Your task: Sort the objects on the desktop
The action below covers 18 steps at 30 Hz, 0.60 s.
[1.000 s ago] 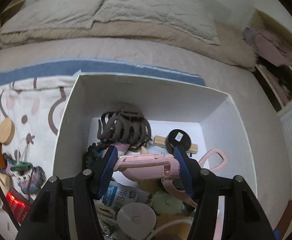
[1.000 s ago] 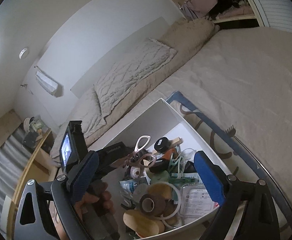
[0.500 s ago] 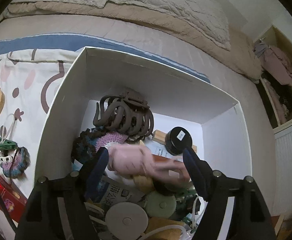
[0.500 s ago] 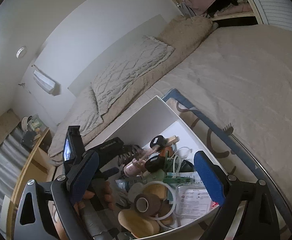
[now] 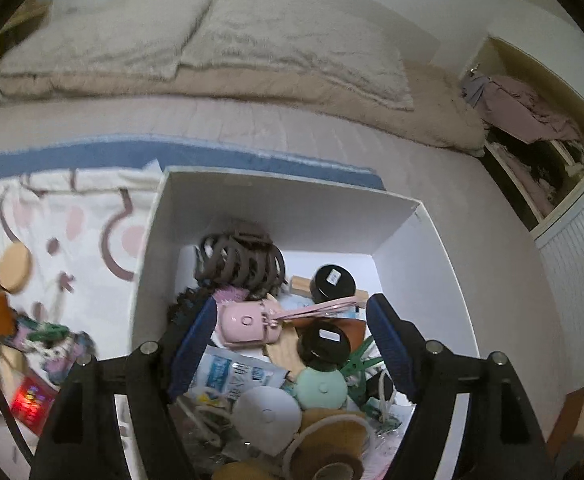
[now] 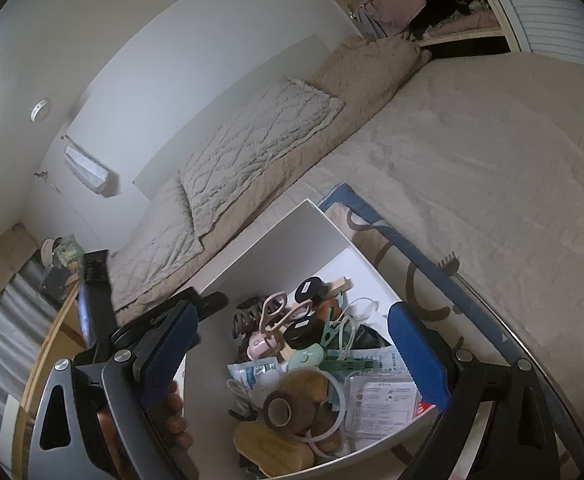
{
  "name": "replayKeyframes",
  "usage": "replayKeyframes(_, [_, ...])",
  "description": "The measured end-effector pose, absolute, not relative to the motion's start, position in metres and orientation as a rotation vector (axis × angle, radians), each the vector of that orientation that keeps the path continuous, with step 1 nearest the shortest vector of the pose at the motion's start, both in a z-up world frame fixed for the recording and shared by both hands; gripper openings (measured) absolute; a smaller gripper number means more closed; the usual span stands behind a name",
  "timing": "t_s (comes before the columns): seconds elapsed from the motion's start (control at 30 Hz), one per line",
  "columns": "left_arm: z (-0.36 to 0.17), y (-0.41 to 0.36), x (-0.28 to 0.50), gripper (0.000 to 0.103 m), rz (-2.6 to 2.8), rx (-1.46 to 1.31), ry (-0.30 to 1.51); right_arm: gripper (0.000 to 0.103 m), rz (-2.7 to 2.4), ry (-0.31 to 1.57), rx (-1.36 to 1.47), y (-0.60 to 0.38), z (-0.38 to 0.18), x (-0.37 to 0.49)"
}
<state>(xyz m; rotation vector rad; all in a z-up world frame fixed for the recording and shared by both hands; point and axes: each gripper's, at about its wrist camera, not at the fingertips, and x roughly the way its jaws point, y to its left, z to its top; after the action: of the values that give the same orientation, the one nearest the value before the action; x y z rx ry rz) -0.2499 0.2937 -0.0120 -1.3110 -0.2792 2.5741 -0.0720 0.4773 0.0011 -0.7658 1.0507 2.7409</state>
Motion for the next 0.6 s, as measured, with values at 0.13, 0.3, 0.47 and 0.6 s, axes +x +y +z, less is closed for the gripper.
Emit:
replayKeyframes(0.13, [-0.002, 0.292, -0.238, 0.080, 2.601, -1.240, -0.215, 0.096, 2.747, 1.015, -0.766, 0.474, 0.004, -0.072])
replayKeyframes(0.3, [0.008, 0.286, -0.224, 0.086, 2.616, -1.170, -0.161, 0.096, 2.757, 0.989, -0.765, 0.471, 0.006, -0.071])
replayKeyframes(0.47, [0.019, 0.280, -0.208, 0.098, 2.637, -1.074, -0.113, 0.096, 2.762, 0.941, -0.749, 0.468, 0.010, -0.069])
replayKeyframes(0.6, [0.029, 0.276, -0.197, 0.102, 2.665, -0.998, -0.074, 0.096, 2.765, 0.861, -0.734, 0.464, 0.015, -0.067])
